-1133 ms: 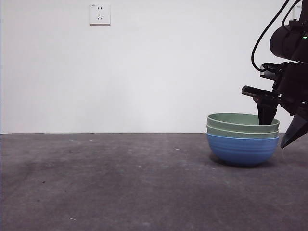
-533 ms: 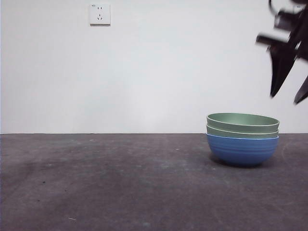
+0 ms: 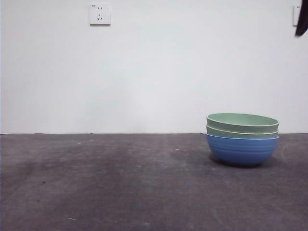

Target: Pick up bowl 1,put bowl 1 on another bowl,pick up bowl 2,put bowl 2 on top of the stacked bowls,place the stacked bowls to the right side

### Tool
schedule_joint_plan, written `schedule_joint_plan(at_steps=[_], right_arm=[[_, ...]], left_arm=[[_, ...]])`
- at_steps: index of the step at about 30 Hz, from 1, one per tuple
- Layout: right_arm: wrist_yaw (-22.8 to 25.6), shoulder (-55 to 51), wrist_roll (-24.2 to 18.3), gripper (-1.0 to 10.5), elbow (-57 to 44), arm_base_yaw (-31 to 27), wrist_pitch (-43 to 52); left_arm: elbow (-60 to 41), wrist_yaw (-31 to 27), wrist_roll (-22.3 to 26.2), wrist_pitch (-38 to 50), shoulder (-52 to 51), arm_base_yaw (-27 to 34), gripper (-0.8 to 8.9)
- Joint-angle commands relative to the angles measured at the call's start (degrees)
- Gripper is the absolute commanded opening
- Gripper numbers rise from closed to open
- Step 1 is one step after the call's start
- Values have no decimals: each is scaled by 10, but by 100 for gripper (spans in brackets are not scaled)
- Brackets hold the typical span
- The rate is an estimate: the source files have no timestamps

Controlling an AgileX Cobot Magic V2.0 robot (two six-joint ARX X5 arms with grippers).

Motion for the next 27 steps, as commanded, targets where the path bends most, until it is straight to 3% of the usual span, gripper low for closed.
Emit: schedule_joint_plan(at_steps=[1,5,9,27], right_arm=[[0,-29,-7,209,-4,22,-24],[-1,-64,-16,22,-4,40,-43],[-1,-81,-26,-12,-4,42,-44],[2,-84,-26,3,-4,42,-43]], left_arm=[[0,-1,7,-19,2,-2,377],[0,0,7,-22,2,-2,347],[0,-1,7,-25,2,-2,-4],[0,-2,6,-25,2,-2,-4]])
